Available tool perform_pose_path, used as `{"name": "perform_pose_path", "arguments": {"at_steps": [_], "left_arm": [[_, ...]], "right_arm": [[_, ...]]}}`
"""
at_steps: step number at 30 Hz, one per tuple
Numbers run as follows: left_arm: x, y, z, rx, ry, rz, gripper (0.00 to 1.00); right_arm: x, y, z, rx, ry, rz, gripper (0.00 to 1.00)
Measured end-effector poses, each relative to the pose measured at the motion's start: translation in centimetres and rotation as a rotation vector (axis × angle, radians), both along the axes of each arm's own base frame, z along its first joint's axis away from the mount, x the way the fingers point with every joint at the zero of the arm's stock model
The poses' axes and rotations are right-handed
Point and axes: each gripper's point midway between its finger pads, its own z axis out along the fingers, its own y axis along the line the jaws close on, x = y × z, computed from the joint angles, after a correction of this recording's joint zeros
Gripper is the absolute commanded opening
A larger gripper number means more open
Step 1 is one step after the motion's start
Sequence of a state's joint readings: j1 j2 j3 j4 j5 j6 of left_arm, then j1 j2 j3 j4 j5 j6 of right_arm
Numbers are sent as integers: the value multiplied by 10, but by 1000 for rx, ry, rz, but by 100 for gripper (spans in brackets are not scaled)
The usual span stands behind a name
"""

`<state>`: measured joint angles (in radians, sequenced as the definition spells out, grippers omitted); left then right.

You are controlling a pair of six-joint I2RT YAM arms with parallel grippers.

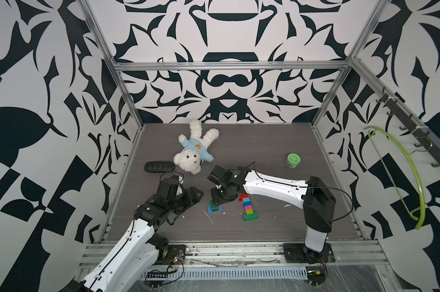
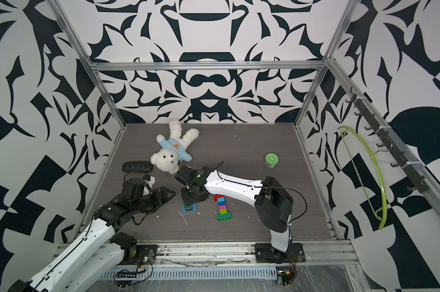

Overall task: Assemble the number 1 with lego
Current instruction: Assemble the lego brick with the lego brick.

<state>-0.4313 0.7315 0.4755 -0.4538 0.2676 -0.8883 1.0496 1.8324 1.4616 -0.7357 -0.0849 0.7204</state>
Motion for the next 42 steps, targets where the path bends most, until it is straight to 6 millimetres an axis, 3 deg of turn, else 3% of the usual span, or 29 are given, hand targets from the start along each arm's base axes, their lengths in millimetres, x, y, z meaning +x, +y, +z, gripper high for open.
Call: {"name": "perform_pose_path", "arguments": {"at_steps": [4, 7, 10, 16, 19, 31, 42], "left_arm": [[-4, -16, 9, -50, 1, -95, 74], [-9, -26, 11, -86, 19, -164, 71], [-15, -34, 6, -109, 64, -222, 65], [-24, -44, -4, -135, 145, -303, 56], [-26, -47, -7, -144, 168, -324, 53], [-28, -50, -26, -133, 243, -356, 37], [-23, -53, -34, -123, 264, -360, 33]], "right_arm": [[6, -3, 34, 87, -61, -33, 46], [7, -8, 46, 124, -68, -67, 44], [7, -7, 39, 134, -42, -98, 42], [-5, -5, -1, 76, 50, -115, 37], [-9, -3, -12, 64, 81, -116, 35], [-12, 0, -16, 73, 111, -124, 26], [-14, 3, -16, 86, 125, -133, 23]]}}
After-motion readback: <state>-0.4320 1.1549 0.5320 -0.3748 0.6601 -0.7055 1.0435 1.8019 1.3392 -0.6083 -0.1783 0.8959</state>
